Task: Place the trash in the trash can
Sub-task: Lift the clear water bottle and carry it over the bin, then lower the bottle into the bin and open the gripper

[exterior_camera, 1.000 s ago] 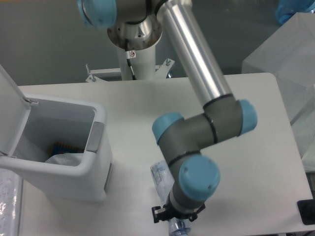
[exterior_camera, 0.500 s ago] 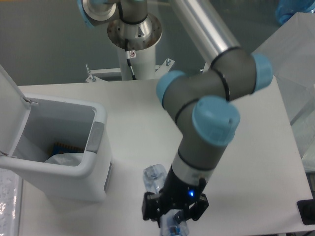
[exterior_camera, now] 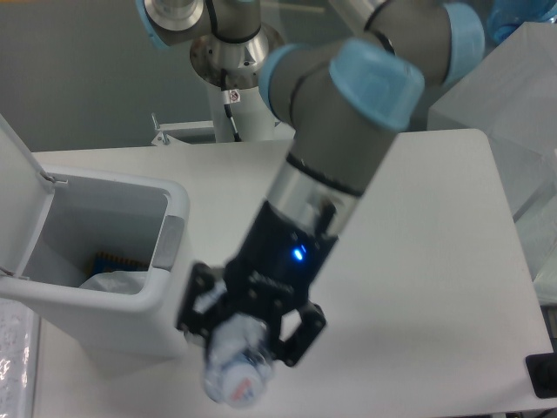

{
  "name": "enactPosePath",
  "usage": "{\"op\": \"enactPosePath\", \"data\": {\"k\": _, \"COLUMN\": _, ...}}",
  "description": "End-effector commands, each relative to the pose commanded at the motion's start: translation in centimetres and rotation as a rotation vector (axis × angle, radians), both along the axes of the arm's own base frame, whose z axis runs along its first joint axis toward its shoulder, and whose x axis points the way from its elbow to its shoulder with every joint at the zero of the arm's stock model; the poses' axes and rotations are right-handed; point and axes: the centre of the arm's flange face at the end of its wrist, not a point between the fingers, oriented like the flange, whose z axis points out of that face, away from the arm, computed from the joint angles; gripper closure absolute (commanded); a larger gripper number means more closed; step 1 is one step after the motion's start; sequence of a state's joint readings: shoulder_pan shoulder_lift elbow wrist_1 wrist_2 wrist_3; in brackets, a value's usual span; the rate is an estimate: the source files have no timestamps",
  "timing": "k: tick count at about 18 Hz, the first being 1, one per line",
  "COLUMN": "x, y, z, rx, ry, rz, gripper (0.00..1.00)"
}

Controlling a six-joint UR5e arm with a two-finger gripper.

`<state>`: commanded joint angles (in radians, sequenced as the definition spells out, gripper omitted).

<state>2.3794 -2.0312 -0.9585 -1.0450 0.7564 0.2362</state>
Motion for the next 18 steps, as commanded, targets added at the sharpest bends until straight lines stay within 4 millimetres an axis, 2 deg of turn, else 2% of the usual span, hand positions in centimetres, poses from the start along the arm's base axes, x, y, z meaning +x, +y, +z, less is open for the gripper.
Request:
{"op": "enactPosePath", "data": {"k": 2, "x": 2.4, "y": -0.1, "z": -0.5, "rx": 0.033, "ry": 0.015, "rz": -0.034, "gripper": 0.71}}
{"op": "enactPosePath", "data": {"k": 4, "x": 4.6, "y": -1.1, "z": -1.1, "rx": 0.054, "ry": 0.024, "rz": -0.064, "gripper": 0.71}}
{"op": "enactPosePath", "data": {"k": 8, "x": 10.1, "y": -1.5, "z": -3.5, "rx": 0.042, "ry": 0.027, "rz": -0.169, "gripper": 0.70}}
{"op": "enactPosePath", "data": {"k": 14, "x": 13.7, "y": -1.3, "z": -5.6, "rx": 0.029, "ry": 0.050, "rz": -0.253, "gripper": 0.67}}
{"op": "enactPosePath", "data": {"k": 16, "x": 14.2, "y": -1.9, "z": -7.4, "rx": 0.023, "ry": 0.077, "rz": -0.289, "gripper": 0.54}}
{"op": "enactPosePath", "data": {"k": 17, "x": 14.3, "y": -2.2, "z": -7.9, "rx": 0.030, "ry": 0.104, "rz": -0.312, "gripper": 0.37}}
{"op": "enactPosePath", "data": {"k": 18, "x": 14.4, "y": -2.2, "z": -8.5, "rx": 0.029, "ry": 0.117, "rz": -0.327, "gripper": 0.08}}
